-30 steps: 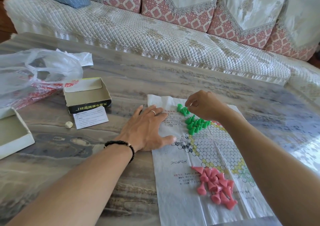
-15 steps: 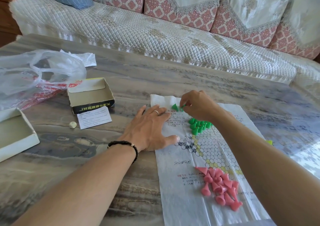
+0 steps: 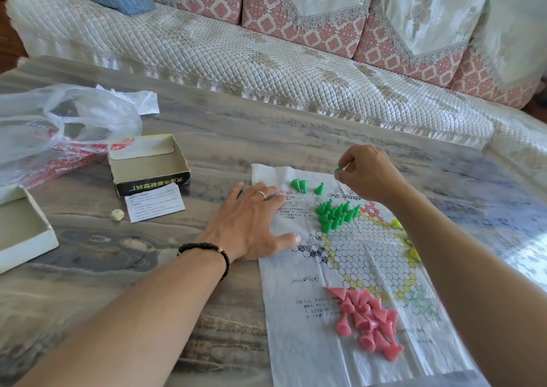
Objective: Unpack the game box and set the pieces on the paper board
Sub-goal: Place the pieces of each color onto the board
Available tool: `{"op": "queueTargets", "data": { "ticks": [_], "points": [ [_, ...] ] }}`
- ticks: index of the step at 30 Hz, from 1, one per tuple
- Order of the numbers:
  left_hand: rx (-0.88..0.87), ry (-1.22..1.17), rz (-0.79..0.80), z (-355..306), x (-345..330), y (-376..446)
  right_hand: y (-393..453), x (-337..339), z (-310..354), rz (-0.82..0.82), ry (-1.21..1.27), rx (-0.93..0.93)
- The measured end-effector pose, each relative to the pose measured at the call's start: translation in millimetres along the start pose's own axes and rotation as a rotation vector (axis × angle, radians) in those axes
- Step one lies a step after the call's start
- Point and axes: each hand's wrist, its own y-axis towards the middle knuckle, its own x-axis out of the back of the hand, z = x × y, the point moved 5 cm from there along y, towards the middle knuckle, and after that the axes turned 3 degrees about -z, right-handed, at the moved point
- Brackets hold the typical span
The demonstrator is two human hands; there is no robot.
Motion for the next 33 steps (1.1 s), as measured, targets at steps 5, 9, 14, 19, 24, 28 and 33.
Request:
{"op": "queueTargets", "data": {
  "ticks": [5, 9, 14, 19, 24, 28, 33],
  "points": [
    [0.011, 0.008, 0.002, -0.2, 0.4, -0.4, -2.9, -9.1, -2.9, 0.092, -0.032, 0.037],
    [0.014, 0.012, 0.007, -0.5, 0.2, -0.3, -2.2, -12.5, -3.6, 0.130, -0.012, 0.024],
    [0.015, 0.015, 0.007, -0.6, 1.1, -0.7, -0.7, -16.2, -4.7, 0.179, -0.077, 0.047],
    [0.015, 0.009, 0.003, -0.7, 1.1, -0.7, 0.8, -20.6, -7.7, 0.214, -0.104, 0.053],
    [0.008, 0.022, 0.002, -0.9, 1.6, -0.8, 1.3, -26.2, -9.8, 0.240, -0.093, 0.050],
    [0.008, 0.022, -0.001, -0.8, 1.8, -0.3, 2.3, -31.7, -14.6, 0.254, -0.103, 0.053],
    [0.008, 0.013, -0.007, -1.7, 2.7, -1.4, 2.1, -32.2, -16.0, 0.255, -0.099, 0.052]
  ]
}}
